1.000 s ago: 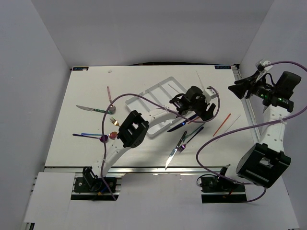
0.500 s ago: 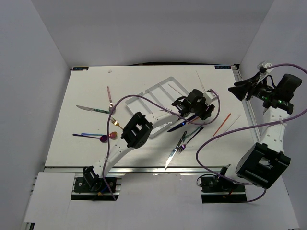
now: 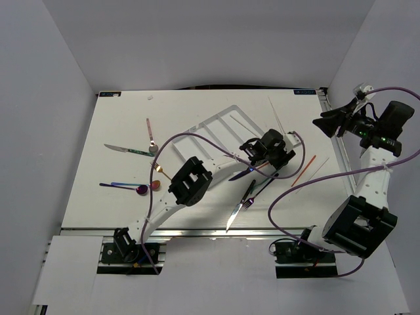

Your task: Sort the eating utensils into containers

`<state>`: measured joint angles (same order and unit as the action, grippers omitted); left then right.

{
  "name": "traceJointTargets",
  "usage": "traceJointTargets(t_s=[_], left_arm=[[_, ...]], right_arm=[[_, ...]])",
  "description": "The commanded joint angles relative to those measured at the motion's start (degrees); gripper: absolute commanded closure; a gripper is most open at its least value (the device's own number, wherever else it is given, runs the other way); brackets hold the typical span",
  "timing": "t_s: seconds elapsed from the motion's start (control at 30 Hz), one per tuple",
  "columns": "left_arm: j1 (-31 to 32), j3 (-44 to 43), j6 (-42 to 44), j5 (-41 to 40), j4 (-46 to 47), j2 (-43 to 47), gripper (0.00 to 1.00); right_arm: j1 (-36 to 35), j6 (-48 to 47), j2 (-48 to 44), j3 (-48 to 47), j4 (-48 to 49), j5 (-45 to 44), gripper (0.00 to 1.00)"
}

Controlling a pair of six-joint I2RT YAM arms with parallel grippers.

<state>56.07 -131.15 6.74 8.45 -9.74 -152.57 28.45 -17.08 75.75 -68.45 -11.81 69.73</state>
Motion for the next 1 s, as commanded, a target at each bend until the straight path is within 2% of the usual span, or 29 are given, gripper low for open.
traceJointTargets(t_s=[0.0,0.3,0.43,0.63,0.67,0.77,0.97], left_arm=[[0.35,-0.86,1.25,-1.68,-1.51,-1.06,0.39],[0.26,-0.07,0.73,-1.59,-2.22,-1.41,0.39],[0.26,0.02,0.12,-0.01,-2.65,-0.97,0.44],[0.26,2.04,-0.24,1.92,-3.45,0.08,0.63],[0.26,2.39,-0.33,1.84,-3.45,0.26,0.70],[0.26,3.01,-0.42,1.92,-3.53,0.43,0.82],[0.26,2.22,-0.50,1.92,-3.62,0.96,0.92]], right_arm=[[0.56,0.82,-1.13,0.42,2.14,2.16,0.44],[0.91,1.52,-1.39,0.95,3.11,2.51,0.44],[1.00,1.61,-1.39,1.12,3.20,2.51,0.43],[1.00,2.14,-1.48,1.30,3.73,2.95,0.44],[1.00,2.31,-1.48,1.38,3.81,3.04,0.44],[1.08,2.75,-1.83,1.65,4.34,3.04,0.44],[1.17,3.28,-2.00,1.82,4.96,3.21,0.43]])
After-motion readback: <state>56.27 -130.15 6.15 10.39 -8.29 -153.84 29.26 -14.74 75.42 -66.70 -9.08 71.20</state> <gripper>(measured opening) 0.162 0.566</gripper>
